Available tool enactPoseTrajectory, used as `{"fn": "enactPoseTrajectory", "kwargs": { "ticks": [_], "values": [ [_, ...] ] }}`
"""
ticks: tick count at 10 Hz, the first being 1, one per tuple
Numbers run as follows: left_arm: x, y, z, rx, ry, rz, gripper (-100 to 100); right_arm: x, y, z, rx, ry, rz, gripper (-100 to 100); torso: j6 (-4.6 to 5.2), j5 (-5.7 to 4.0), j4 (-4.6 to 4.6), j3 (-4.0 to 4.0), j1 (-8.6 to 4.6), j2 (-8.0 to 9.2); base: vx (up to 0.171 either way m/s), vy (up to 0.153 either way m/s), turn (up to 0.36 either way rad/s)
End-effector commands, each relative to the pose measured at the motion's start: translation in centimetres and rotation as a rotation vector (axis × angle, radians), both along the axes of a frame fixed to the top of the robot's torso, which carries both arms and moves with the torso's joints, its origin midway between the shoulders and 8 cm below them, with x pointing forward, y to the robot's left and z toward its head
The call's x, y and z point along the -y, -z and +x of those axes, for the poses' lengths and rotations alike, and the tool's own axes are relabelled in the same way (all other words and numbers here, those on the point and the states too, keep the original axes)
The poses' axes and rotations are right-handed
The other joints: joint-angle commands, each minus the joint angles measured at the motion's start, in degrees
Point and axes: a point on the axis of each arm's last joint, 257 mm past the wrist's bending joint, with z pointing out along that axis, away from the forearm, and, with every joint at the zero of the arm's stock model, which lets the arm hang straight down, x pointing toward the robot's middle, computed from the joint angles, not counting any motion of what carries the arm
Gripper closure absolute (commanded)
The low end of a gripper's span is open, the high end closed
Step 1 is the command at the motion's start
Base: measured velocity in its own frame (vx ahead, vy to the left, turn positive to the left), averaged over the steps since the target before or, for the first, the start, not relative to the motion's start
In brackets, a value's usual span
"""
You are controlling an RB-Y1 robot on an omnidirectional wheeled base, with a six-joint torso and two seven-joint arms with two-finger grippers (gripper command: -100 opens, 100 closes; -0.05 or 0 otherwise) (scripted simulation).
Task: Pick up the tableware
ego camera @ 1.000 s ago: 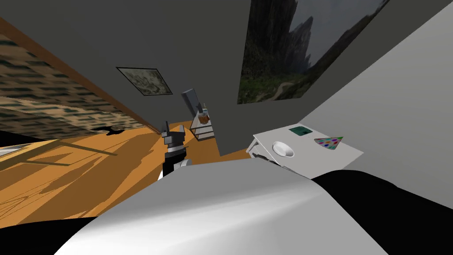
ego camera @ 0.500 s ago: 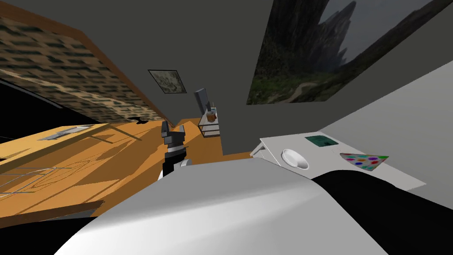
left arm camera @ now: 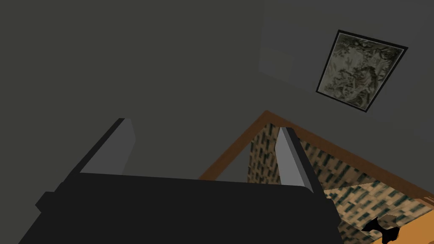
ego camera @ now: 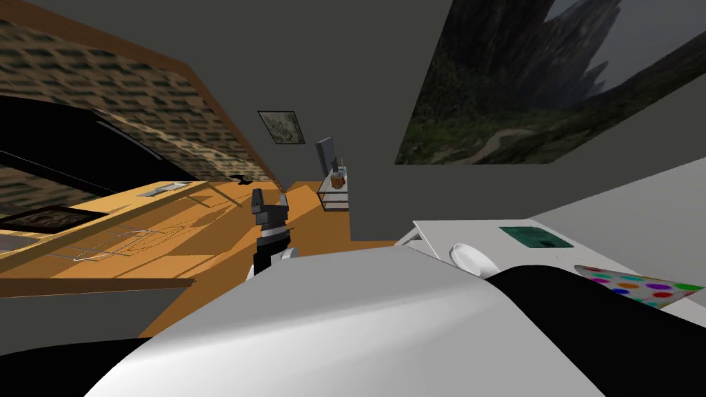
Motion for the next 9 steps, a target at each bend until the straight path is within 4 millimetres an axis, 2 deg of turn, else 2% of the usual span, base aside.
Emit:
{"fn": "enactPoseTrajectory", "kwargs": {
  "ticks": [1, 2, 4, 6, 7, 9],
  "values": [
    [0.0, 0.0, 0.0, 0.000, 0.000, 0.000, 0, 3.2, -0.1, -3.1, -0.082, -0.013, -0.075, -100, 0.00, 0.00, 0.00, 0.00, 0.00, 0.00, -0.020, -0.029, 0.471],
    [0.0, 0.0, 0.0, 0.000, 0.000, 0.000, 0, 3.3, -0.1, -3.1, -0.082, -0.013, -0.076, -100, -0.02, 0.00, 0.00, 0.00, -0.06, 0.00, -0.016, -0.041, 0.113],
    [0.0, 0.0, 0.0, 0.000, 0.000, 0.000, 0, 7.1, -0.8, -7.1, -0.180, -0.033, -0.160, -100, 0.03, -0.03, 0.01, 0.01, -0.09, 0.02, -0.023, -0.041, 0.285],
    [0.0, 0.0, 0.0, 0.000, 0.000, 0.000, 0, 10.1, -1.7, -10.5, -0.262, -0.051, -0.222, -100, 0.03, -0.04, 0.01, 0.01, -0.24, 0.02, -0.024, -0.089, 0.266],
    [0.0, 0.0, 0.0, 0.000, 0.000, 0.000, 0, 10.1, -1.7, -10.5, -0.262, -0.051, -0.222, -100, 0.07, -0.09, 0.01, 0.02, -0.33, 0.02, -0.022, -0.076, 0.062],
    [0.0, 0.0, 0.0, 0.000, 0.000, 0.000, 0, 12.0, -2.5, -13.3, -0.329, -0.065, -0.261, -100, 0.07, -0.07, 0.01, 0.02, -0.21, 0.03, -0.029, -0.072, 0.174]
  ]
}}
